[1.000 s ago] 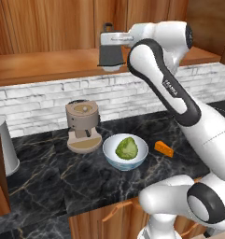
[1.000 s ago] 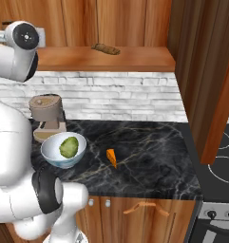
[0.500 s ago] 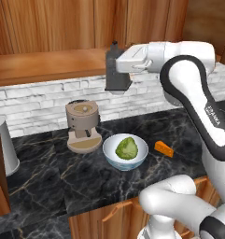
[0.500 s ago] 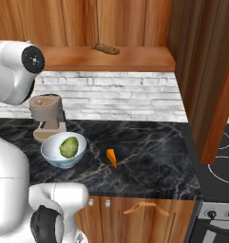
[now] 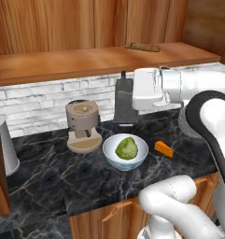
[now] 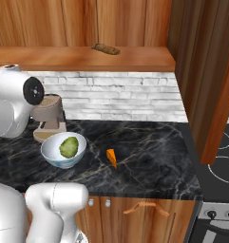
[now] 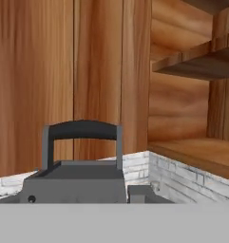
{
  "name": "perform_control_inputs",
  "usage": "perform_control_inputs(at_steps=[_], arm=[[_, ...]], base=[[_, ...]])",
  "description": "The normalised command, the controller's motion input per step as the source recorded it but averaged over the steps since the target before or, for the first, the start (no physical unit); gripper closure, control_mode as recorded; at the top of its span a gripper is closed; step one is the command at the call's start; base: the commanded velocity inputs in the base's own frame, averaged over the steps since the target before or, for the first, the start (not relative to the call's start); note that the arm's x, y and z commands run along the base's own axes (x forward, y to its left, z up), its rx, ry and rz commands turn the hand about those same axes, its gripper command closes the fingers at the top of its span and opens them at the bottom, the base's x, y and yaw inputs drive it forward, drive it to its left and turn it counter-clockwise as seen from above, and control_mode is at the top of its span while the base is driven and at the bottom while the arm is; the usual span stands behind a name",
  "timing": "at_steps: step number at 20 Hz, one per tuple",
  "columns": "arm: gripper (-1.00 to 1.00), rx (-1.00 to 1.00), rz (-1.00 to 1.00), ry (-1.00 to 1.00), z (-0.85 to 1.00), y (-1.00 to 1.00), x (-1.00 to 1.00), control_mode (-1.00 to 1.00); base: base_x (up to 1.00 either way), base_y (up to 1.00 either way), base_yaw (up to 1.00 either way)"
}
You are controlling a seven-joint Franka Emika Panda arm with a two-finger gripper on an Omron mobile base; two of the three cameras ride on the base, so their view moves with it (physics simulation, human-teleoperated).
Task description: Pick the cheese from the fridge and the cheese grater from the cabinet and place them next to the salad bowl.
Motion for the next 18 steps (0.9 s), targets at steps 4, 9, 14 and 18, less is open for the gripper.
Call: perform_control_inputs(at_steps=[4,9,14,18], arm=[[1.0,0.0,0.03,0.01,-0.46,0.0,-0.77,-1.0],[1.0,0.0,0.0,0.01,-0.46,-0.24,-0.31,-1.0],[1.0,0.0,0.04,0.0,-0.21,-0.63,0.0,-1.0],[1.0,0.0,0.06,0.0,-0.38,-0.45,0.0,-1.0]], base=[[0.0,0.0,0.0],[0.0,0.0,0.0],[0.0,0.0,0.0],[0.0,0.0,0.0]])
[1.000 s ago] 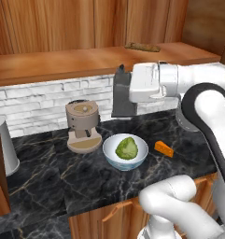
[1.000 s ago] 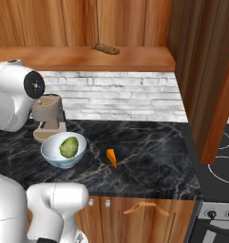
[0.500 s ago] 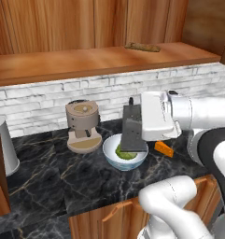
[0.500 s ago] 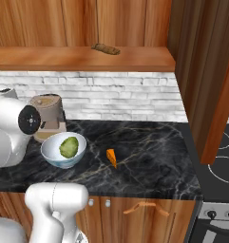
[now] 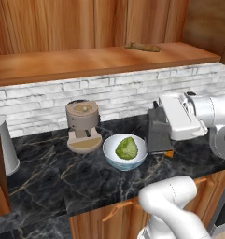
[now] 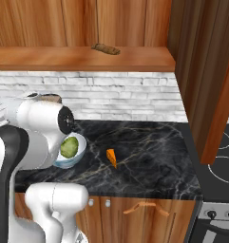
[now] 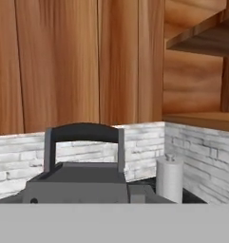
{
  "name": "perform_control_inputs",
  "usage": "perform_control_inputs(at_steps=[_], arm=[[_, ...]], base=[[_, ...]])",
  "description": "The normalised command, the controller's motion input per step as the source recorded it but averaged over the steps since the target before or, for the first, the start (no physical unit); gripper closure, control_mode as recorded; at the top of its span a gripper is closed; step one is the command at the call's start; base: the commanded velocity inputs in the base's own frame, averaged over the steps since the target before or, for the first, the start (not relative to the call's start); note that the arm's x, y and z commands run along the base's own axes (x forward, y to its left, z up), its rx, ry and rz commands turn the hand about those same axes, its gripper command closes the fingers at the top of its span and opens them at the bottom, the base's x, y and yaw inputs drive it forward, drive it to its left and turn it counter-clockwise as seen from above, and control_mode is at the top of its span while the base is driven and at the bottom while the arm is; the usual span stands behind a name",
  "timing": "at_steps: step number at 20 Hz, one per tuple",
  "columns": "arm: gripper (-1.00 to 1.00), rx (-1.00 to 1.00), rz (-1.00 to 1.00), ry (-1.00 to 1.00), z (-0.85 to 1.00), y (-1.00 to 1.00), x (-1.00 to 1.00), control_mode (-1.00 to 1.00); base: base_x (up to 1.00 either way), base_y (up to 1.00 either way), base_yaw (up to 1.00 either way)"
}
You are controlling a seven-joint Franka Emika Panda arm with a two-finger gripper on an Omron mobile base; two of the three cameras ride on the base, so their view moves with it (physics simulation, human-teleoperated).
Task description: Pick the cheese from the fridge and the cheese grater from the cabinet and place them next to the salad bowl.
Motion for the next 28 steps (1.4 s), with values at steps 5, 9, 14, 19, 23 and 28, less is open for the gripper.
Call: perform_control_inputs(at_steps=[5,9,14,19,23,28], arm=[[1.0,0.0,0.05,-0.08,-0.62,-0.23,0.12,-1.0],[1.0,0.0,0.01,-0.2,-0.6,-0.33,0.0,-1.0],[1.0,0.0,0.0,-0.19,-0.63,-0.27,0.19,-1.0],[1.0,0.0,-0.12,-0.16,-0.61,-0.33,0.32,-1.0],[1.0,0.02,-0.14,0.0,-0.28,-0.36,0.02,-1.0],[1.0,0.04,-0.13,0.0,-0.35,-0.39,0.0,-1.0]], base=[[0.0,0.0,0.0],[0.0,0.0,0.0],[0.0,0.0,0.0],[0.0,0.0,0.0],[0.0,0.0,0.0],[0.0,0.0,0.0]])
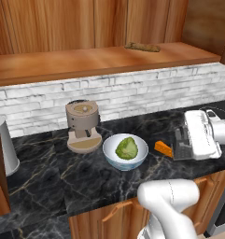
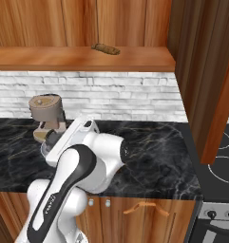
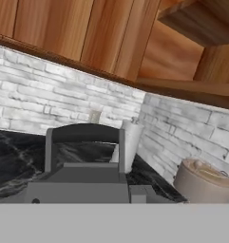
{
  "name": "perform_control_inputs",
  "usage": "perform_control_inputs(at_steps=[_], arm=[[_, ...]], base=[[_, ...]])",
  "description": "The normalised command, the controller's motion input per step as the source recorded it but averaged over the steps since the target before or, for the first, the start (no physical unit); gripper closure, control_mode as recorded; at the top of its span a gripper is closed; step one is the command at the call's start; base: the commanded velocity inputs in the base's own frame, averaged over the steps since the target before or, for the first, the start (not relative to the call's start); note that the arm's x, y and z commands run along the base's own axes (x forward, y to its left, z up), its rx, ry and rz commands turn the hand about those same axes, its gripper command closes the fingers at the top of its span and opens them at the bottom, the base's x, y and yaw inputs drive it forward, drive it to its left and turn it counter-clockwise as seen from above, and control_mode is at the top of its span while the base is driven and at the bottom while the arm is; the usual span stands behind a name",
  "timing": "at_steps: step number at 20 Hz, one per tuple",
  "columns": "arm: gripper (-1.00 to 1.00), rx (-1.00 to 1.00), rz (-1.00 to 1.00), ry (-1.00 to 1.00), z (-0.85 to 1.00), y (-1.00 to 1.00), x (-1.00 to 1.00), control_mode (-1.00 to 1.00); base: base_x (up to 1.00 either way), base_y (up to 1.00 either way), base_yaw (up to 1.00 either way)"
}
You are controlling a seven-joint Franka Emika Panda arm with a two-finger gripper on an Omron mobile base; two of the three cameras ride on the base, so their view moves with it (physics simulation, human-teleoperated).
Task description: Pick the cheese from the fridge and the cheese grater from the cabinet and place them next to the salad bowl.
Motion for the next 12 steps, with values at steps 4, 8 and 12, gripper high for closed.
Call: perform_control_inputs(at_steps=[4,8,12], arm=[[1.0,0.06,-0.18,0.0,-0.58,-0.19,0.23,-1.0],[1.0,0.15,-0.25,0.0,-0.52,-0.01,0.38,-1.0],[1.0,0.19,-0.2,0.0,-0.31,-0.08,0.23,-1.0]], base=[[0.0,0.0,0.0],[0.0,0.0,0.0],[0.0,0.0,0.0]])
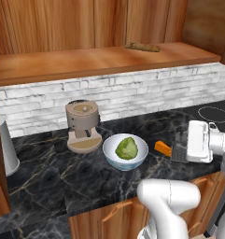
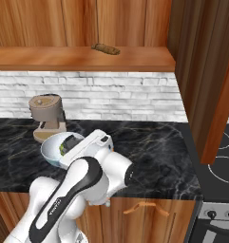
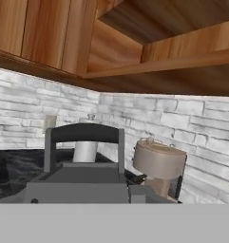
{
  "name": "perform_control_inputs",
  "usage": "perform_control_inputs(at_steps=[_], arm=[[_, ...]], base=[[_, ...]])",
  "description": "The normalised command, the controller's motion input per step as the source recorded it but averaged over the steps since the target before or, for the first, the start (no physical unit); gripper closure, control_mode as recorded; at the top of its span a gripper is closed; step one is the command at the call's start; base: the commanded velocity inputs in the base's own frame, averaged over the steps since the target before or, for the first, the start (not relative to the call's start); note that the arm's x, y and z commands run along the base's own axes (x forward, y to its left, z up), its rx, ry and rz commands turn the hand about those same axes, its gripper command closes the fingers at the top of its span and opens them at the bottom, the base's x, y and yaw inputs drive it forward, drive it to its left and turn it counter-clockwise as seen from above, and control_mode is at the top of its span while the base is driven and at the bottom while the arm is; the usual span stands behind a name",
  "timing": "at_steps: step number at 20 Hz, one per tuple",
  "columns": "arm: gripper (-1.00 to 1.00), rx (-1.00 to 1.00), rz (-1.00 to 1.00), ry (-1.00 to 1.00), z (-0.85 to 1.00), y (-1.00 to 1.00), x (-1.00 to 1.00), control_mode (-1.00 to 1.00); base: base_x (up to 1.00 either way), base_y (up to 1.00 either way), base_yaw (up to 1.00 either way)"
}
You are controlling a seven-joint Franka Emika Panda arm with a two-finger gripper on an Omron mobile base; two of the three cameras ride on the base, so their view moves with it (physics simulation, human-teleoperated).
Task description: Pick the cheese from the fridge and the cheese grater from the cabinet and place them next to the salad bowl.
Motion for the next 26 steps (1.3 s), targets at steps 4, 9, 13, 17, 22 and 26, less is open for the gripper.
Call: perform_control_inputs(at_steps=[4,9,13,17,22,26], arm=[[1.0,0.1,-0.01,0.0,-0.17,-0.52,0.0,-1.0],[1.0,0.01,0.02,0.0,-0.04,-0.2,0.02,-1.0],[1.0,0.0,0.0,-0.01,-0.04,0.09,0.0,-1.0],[1.0,-0.01,0.0,0.01,-0.18,0.19,0.08,-1.0],[1.0,0.0,0.0,0.0,-0.47,0.01,0.25,-1.0],[1.0,0.0,0.0,0.0,-0.43,0.0,0.42,-1.0]], base=[[0.0,0.0,0.0],[0.0,0.0,0.0],[0.0,0.0,0.0],[0.0,0.0,0.0],[0.0,0.0,0.0],[0.0,0.0,0.0]])
